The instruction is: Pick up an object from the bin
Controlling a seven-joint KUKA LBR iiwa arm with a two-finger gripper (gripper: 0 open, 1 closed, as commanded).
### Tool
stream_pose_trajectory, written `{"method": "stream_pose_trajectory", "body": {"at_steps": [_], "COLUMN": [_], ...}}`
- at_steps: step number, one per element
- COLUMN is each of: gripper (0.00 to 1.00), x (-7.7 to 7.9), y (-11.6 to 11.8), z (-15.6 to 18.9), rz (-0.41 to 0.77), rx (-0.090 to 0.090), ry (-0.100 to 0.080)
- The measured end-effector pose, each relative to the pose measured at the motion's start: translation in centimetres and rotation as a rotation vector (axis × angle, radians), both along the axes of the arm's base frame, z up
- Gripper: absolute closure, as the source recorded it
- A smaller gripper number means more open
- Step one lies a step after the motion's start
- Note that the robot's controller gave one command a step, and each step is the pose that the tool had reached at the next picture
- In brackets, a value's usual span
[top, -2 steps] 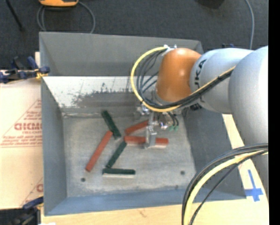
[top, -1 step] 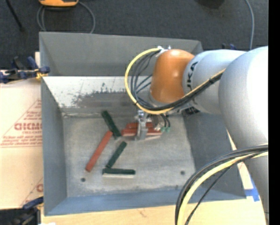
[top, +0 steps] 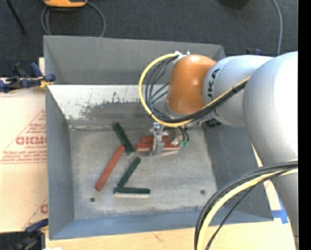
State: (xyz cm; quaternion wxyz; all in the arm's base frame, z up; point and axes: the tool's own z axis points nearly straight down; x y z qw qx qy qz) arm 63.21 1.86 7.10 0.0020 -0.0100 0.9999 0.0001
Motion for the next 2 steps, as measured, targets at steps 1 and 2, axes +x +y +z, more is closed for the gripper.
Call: {"method": "stream_pose_trajectory", "body": {"at_steps": [1, 2], "gripper": [1.00, 1.00], "x": [-0.1, -0.2], "y": [0.0, 0.0], "z": [0.2, 1.3], "rz": [0.000, 0.000], "rx": [0.000, 0.000], "ry": [0.001, 0.008]}}
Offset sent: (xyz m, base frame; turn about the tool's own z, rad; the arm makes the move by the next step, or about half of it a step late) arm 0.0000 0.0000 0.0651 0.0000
